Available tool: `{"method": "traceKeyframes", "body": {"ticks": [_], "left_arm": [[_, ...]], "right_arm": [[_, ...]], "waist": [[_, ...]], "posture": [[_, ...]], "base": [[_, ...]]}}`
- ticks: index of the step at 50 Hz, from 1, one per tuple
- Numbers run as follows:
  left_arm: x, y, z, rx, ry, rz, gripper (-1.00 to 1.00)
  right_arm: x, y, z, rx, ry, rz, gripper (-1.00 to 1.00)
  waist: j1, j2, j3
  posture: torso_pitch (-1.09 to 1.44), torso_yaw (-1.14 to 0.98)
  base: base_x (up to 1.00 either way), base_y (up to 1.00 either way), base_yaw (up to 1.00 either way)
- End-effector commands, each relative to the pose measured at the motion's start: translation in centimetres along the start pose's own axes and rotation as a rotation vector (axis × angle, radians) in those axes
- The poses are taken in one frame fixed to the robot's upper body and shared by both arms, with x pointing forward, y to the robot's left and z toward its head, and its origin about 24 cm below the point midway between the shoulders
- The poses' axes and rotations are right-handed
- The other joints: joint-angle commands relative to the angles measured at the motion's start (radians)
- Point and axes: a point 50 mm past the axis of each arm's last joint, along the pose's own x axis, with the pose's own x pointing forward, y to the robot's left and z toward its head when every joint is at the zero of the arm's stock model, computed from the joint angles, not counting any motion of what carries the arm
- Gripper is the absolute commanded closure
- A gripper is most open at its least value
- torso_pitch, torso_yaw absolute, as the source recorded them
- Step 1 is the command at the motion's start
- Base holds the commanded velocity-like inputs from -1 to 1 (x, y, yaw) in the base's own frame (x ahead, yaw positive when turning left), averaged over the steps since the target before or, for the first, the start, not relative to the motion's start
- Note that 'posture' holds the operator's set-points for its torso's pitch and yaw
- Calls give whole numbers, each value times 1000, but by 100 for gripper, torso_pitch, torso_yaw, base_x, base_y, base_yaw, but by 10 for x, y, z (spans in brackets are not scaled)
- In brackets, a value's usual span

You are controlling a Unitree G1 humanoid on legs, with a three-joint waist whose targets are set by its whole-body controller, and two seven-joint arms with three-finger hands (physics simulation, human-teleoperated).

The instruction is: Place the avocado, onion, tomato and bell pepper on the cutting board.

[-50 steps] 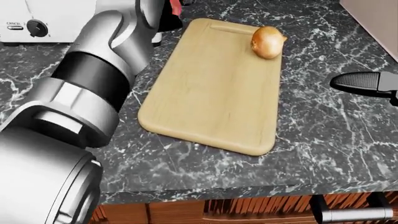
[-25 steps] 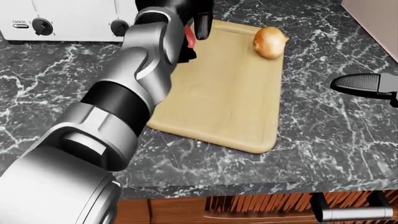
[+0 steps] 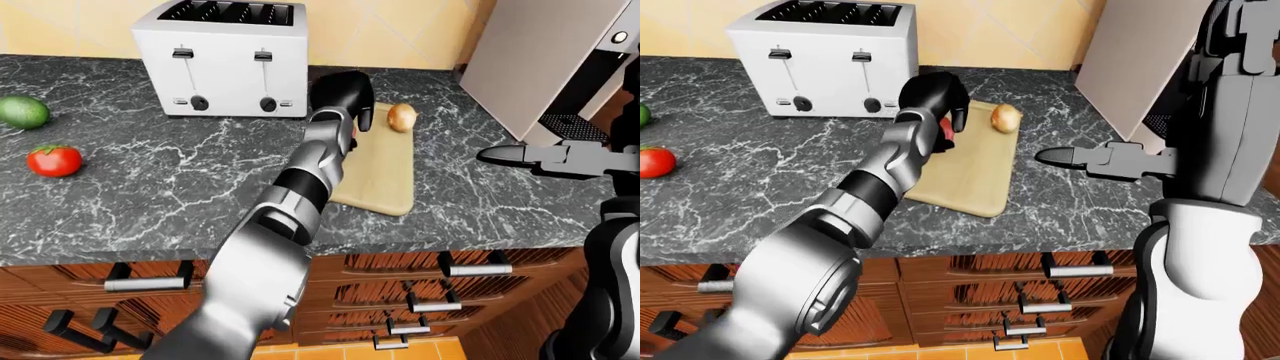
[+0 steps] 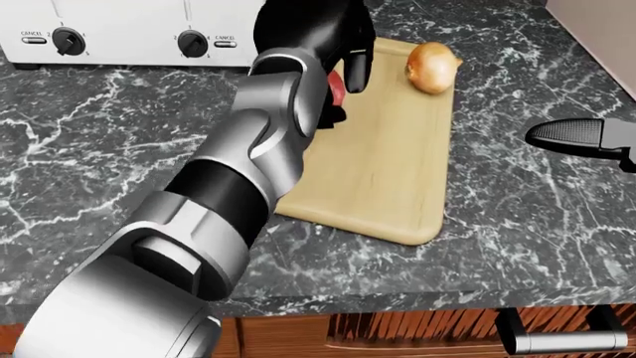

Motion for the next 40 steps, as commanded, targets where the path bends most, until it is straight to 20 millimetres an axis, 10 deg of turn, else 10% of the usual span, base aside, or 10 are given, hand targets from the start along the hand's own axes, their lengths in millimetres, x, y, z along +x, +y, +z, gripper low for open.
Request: {"method": "traceKeyframes", "body": {"ticks": [1,40], "left_arm": [[4,25,13,-1,-60,108,100],[-5,-6,9,-66,-69,122,100]], "right_arm": [[1,-4,10,-6,-62,-25,-100],[1,-3,6,-7,-55,-21,-100]], "waist": [[1,-6,-29],[-1,-5,-35]], "posture": [[0,0],[0,0]], "base": [[0,0,0],[0,0,0]]}}
